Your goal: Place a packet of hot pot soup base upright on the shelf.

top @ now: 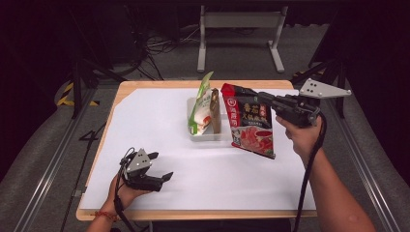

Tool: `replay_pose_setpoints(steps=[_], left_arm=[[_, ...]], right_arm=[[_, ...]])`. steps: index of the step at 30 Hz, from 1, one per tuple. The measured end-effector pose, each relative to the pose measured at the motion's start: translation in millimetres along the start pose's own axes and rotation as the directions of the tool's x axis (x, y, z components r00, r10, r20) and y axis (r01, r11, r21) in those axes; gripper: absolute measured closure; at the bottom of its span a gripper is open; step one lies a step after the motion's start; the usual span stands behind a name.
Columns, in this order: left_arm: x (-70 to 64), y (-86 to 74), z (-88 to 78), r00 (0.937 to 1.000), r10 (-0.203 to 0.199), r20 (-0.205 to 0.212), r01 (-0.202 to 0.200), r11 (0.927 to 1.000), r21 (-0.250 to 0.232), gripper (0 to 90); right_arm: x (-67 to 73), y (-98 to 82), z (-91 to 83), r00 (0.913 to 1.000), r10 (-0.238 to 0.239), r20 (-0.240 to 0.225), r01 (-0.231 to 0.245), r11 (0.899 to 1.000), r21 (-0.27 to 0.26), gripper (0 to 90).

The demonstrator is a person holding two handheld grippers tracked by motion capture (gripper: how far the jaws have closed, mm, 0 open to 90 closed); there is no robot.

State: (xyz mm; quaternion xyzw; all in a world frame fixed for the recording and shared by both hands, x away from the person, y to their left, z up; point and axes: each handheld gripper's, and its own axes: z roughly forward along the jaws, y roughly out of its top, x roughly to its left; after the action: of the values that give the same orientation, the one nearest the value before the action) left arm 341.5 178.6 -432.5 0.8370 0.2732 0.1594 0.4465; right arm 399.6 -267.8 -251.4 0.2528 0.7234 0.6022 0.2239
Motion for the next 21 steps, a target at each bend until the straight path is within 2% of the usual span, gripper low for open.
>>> replay_pose_setpoints(steps=[2,5,11,19,21], left_arm=[[0.0,0.2,-0.1,1.0,-0.001,0.001,0.001,1.0,-0.001,13.8],[-1.0,0.4,0.0,1.0,0.001,-0.001,-0.001,1.0,-0.002,13.8],[-0.5,0.4,-0.5,1.0,-0.003,0.003,0.004,1.0,-0.004,13.8],[-1.0,0.0,-0.8,1.0,0.0,0.004,0.0,1.0,-0.003,13.8],[-0.7,-0.4,0.0,1.0,-0.005,0.007,0.005,1.0,-0.006,13.8]], right_arm=[[-2.3,6.3,9.7,0.9998,-0.005,0.018,0.005,1.0,0.001,88.5],[-3.4,9.2,14.6,0.9998,0.0,0.018,0.0,1.0,-0.001,88.5],[-10.3,16.8,25.1,0.9984,0.013,0.055,-0.013,1.0,-0.013,88.5],[-20.9,15.8,41.5,0.9946,0.033,0.099,-0.033,0.999,-0.004,88.4],[-25.9,13.9,46.1,0.9932,0.059,0.101,-0.059,0.998,-0.006,88.4]])
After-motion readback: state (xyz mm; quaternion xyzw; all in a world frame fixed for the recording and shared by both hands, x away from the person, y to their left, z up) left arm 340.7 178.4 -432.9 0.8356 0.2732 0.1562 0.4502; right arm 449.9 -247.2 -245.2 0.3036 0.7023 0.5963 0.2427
